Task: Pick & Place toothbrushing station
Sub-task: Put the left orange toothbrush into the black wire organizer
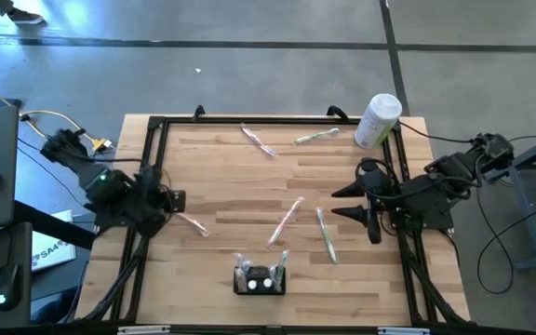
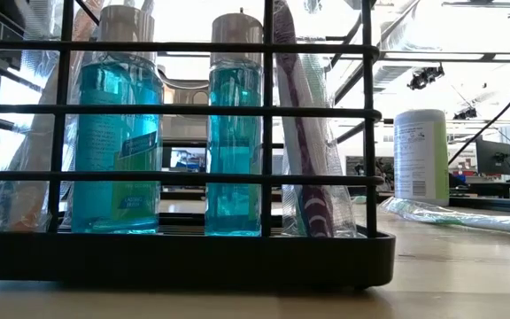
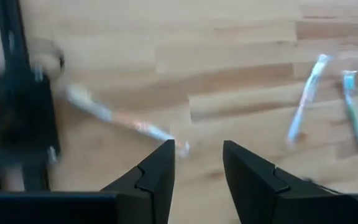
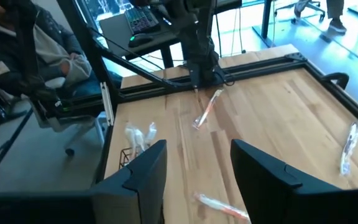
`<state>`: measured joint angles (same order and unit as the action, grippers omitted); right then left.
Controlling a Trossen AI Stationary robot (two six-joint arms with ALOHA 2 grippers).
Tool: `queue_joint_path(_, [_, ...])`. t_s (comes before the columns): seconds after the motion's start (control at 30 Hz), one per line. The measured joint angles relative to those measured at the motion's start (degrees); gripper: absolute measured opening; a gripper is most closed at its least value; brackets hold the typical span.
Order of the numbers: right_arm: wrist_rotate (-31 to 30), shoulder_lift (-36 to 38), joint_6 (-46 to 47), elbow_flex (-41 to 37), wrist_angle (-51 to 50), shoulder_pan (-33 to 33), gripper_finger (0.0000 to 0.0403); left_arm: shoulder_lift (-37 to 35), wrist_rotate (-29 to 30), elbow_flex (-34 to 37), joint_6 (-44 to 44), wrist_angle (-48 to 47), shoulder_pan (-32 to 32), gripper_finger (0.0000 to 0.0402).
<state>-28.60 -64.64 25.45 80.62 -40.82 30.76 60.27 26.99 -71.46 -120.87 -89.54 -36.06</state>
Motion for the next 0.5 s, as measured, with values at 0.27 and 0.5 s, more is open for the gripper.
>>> queue_joint_path(0.27, [0.0,-3.27,0.45,0.0,1.18,0.87,0.0171,1.24,-5.03,9.92,-6.69,2.15,4.24,0.0134])
queue_joint_path(0.5, [0.11,-7.44,0.33,0.0,2.21,0.87,0.0171,0.67,-14.13,23.62,-8.57,18.0,10.56,0.0134])
